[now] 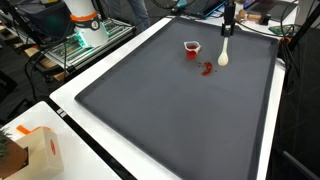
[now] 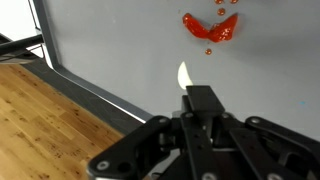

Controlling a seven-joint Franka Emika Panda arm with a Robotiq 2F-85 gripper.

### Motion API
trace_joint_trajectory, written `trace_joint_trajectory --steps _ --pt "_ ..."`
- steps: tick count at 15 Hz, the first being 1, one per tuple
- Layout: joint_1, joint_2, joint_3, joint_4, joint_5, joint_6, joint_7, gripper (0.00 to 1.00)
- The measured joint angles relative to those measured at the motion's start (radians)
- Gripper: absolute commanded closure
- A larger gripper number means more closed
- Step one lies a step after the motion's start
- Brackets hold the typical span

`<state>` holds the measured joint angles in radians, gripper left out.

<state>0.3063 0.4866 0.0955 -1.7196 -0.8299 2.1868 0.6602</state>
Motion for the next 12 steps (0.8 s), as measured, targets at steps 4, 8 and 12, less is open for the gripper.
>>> trace_joint_trajectory --steps 4,8,12 --pt "-0.035 -0.01 -0.001 0.017 0.109 0.038 -0.076 0.97" --pt "-0.066 -0.036 -0.008 0.019 0.236 0.067 -0.162 0.97" --pt "-0.096 -0.066 -0.015 0.019 0.388 0.071 -0.27 0.97"
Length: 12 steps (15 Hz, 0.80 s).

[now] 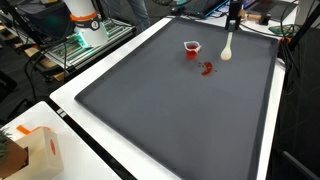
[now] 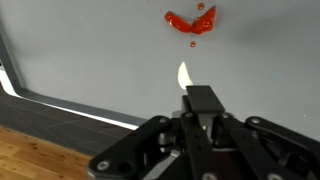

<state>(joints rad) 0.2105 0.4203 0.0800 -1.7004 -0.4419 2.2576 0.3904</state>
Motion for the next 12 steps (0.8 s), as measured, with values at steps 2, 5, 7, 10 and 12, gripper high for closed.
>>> trace_joint_trajectory --steps 2,5,7,10,12 --pt "-0.016 -0.013 -0.001 0.0 0.074 0.0 -0.055 0.97" --pt "-0.038 -0.028 -0.002 0.0 0.167 0.0 -0.124 0.97" --pt "-0.052 -0.034 -0.002 0.0 0.222 0.0 -0.165 0.97" --pt "-0.074 -0.039 -0.001 0.0 0.312 0.0 -0.234 0.97" --pt "-0.093 -0.042 0.002 0.0 0.377 -0.001 -0.284 0.97"
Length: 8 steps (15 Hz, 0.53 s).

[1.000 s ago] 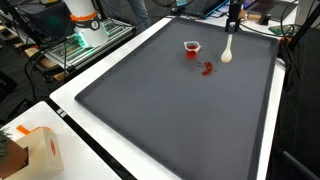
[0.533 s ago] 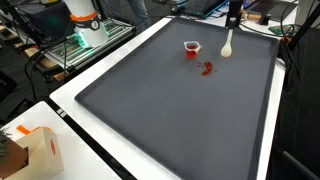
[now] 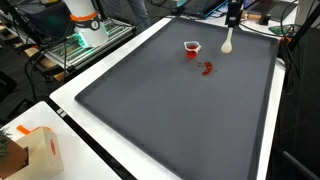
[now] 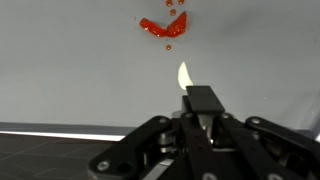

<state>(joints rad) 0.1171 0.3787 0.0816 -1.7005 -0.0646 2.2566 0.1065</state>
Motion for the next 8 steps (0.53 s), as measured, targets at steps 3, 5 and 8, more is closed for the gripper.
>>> trace_joint_trajectory --steps 3,5,8 --pt "-0.033 -0.005 0.002 0.0 0.098 -0.005 -0.074 0.97" --pt "-0.057 -0.007 0.004 0.0 0.164 -0.011 -0.122 0.97" --pt "-0.095 -0.008 0.01 -0.002 0.264 -0.027 -0.197 0.97"
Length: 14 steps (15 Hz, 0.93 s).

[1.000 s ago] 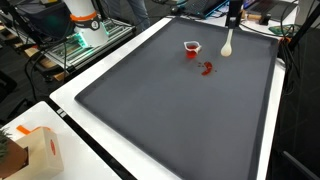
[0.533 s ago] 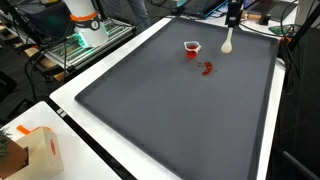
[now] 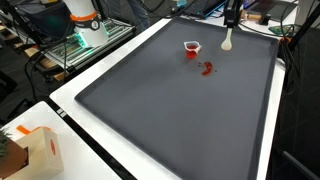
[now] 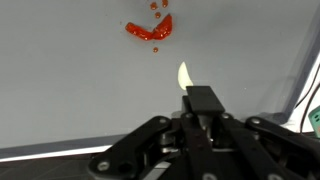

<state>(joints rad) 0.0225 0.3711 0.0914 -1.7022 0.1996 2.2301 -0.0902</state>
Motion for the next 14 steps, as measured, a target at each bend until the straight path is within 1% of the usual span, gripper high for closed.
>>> trace_joint_trajectory --steps 9,14 --pt "-0.119 -0.004 0.012 -0.041 0.299 -0.075 -0.233 0.97" --pt "-0.174 -0.004 0.011 -0.086 0.424 -0.096 -0.343 0.97"
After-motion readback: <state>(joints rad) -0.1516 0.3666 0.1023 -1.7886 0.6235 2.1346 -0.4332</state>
